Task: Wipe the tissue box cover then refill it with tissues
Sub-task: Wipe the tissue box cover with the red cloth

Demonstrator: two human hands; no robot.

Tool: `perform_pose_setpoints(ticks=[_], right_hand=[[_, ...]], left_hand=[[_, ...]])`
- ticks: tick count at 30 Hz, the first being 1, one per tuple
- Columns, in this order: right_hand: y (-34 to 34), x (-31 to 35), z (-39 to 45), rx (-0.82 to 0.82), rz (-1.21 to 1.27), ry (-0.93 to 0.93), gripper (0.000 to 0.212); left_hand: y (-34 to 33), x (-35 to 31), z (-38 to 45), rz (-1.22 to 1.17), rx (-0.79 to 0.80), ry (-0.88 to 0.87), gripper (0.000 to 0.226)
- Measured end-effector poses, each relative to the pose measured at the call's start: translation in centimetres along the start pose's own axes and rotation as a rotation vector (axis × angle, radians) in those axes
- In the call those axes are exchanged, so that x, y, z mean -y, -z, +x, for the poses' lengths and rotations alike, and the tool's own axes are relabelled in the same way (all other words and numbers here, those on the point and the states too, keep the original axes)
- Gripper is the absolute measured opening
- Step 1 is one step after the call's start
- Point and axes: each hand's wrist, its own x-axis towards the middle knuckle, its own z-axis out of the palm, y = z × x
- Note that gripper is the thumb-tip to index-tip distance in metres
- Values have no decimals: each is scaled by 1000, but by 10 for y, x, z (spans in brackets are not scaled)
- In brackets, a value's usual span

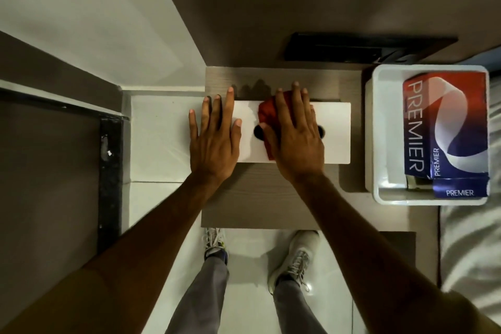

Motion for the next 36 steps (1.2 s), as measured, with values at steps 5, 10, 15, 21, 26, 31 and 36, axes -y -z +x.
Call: perform_pose_setpoints(ticks=[5, 10, 15, 21, 26, 31, 36], right_hand=[[0, 13, 15, -66, 88, -262, 70], [-1, 31, 13, 49, 14, 33, 65], [9, 18, -6, 115, 103, -79, 63], [0, 39, -23, 124, 106, 9, 69], [6, -8, -67, 54, 51, -10, 69], [-1, -2, -38, -58, 76, -251, 63], [2, -23, -66, -13, 47, -85, 68]], left_hand=[[0, 1, 1, -29, 6, -7, 62], [-1, 3, 1, -42, -9, -22, 62], [0, 1, 1, -47, 31, 0, 63], [-3, 1, 0, -63, 31, 1, 63], [-3, 2, 0, -54, 4, -8, 60], [-6, 4, 0, -46, -15, -10, 59], [-3, 3, -1, -33, -23, -21, 59]])
